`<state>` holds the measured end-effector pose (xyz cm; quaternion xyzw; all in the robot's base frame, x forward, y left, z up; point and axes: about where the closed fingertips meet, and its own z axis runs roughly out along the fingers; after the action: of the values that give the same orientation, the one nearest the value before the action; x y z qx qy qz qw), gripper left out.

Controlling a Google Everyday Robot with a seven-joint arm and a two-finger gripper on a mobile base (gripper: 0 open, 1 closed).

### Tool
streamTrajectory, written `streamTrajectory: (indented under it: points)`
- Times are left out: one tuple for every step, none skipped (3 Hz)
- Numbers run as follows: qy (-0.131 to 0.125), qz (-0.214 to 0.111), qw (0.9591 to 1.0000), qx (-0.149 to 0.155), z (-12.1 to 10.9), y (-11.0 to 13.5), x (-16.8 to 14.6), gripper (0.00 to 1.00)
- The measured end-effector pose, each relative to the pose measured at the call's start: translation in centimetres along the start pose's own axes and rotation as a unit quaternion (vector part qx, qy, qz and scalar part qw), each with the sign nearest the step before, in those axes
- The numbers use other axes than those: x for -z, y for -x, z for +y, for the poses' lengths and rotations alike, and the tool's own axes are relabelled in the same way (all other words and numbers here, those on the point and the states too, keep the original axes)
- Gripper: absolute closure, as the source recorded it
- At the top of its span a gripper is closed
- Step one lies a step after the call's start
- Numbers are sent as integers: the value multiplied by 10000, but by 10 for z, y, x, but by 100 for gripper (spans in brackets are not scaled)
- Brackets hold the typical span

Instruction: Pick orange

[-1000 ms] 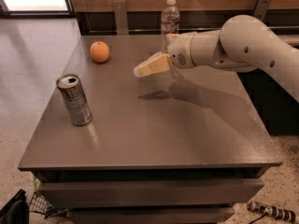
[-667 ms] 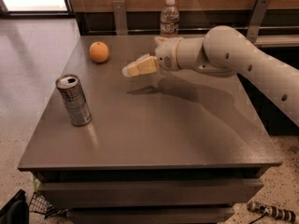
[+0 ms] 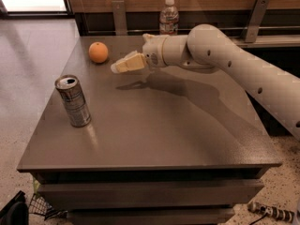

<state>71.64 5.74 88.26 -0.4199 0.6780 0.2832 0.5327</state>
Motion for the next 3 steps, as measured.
streamTrajectory:
  points:
    - [6,58,10000,-3,-8,0,-31,0]
    - [0,76,10000,-27,-14,0,-59,0]
    - [46,16,10000,-78,-15,0,-82,0]
